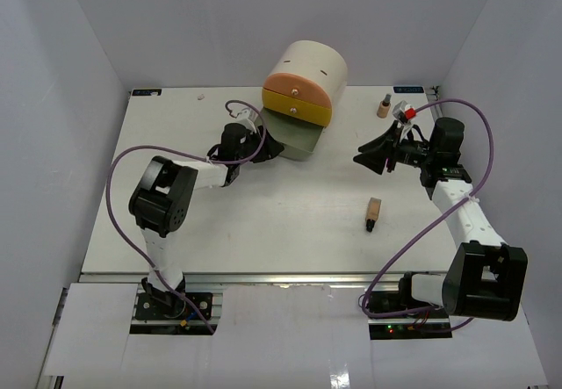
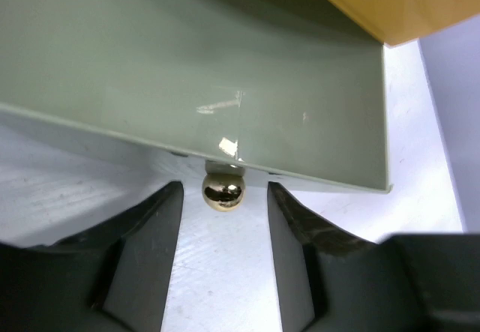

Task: Organize the makeup

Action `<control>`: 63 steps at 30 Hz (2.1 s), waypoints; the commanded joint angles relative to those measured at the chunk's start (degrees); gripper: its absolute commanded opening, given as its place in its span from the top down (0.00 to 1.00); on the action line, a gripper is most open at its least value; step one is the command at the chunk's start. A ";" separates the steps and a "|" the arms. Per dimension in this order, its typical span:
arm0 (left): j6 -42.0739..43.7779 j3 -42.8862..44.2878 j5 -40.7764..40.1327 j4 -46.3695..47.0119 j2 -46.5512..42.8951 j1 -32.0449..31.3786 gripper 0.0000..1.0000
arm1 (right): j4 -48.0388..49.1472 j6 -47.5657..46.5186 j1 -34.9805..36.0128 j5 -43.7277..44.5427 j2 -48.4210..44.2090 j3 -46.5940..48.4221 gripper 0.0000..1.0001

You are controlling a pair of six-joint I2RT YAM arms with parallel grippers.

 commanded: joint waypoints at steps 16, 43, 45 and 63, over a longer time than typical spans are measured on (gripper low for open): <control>7.98 -14.59 -3.66 -12.15 -41.81 1.93 0.02 | -58.57 -88.23 3.18 11.29 1.65 7.63 0.14; 18.26 -25.34 -7.28 -26.63 -72.84 2.24 0.02 | -67.50 -130.94 18.65 58.02 22.90 11.51 0.12; 18.16 -25.34 -7.11 -26.69 -72.84 2.24 0.02 | -65.19 -130.94 18.65 59.06 23.58 10.74 0.14; 17.65 -25.63 -7.55 -26.53 -73.53 2.24 0.02 | -59.88 -122.14 18.90 48.30 23.35 12.04 0.73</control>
